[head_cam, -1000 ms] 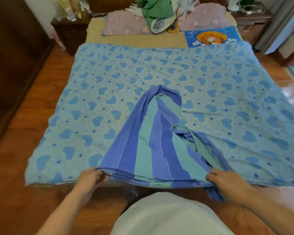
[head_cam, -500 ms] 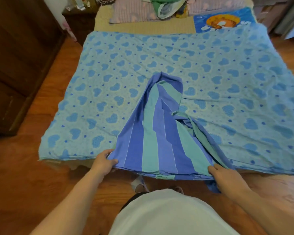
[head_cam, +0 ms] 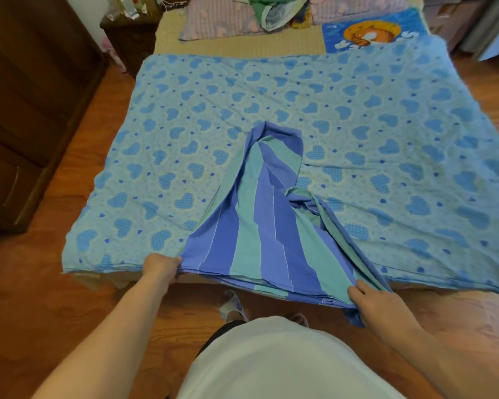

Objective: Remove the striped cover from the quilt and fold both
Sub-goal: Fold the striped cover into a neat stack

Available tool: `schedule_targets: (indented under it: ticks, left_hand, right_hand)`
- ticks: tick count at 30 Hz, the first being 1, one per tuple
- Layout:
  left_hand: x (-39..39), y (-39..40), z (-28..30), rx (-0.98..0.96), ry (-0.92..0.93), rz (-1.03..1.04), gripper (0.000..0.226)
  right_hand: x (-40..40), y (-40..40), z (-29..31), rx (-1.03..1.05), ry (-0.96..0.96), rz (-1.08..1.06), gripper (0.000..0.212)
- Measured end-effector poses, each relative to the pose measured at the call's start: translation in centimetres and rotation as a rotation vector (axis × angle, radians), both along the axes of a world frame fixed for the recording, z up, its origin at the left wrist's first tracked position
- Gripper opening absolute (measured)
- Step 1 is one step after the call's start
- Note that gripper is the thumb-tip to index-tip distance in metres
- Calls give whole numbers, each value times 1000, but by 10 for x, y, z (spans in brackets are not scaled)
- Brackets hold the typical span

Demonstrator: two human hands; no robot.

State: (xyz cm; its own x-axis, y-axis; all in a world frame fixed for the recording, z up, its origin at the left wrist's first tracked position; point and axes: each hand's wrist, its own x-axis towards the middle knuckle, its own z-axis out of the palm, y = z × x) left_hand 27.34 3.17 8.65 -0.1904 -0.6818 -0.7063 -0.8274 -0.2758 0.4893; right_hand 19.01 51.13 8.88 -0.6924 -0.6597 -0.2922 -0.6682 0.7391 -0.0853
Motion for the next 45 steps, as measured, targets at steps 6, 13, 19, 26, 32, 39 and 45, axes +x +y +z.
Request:
schedule_targets:
  ticks: [6, 13, 19, 26, 32, 39, 45]
  left_hand:
    - [6, -9, 13, 497, -19, -287, 20]
    - [-7, -19, 31, 450, 36, -177, 11]
    - [-32, -5, 55, -379, -17, -337, 46]
    - [-49, -6, 65, -83, 194, 44, 22]
    - [-19, -3, 61, -247, 415, -186, 36]
    - [67, 25, -13, -358, -85, -845, 59]
    - [21, -5, -4, 211, -355, -520, 25]
  right_hand:
    - [-5, 10, 9, -54, 18, -45, 35]
    - [-15, 26, 9, 83, -17, -87, 51]
    - [-16, 14, 10, 115, -84, 50, 61]
    - [-10, 15, 18, 57, -19, 187, 42]
    - [-1, 29, 7, 60, -93, 35, 51]
    - [20, 28, -44, 273, -542, -429, 25]
    - [-58, -45, -9, 579, -786, -64, 11]
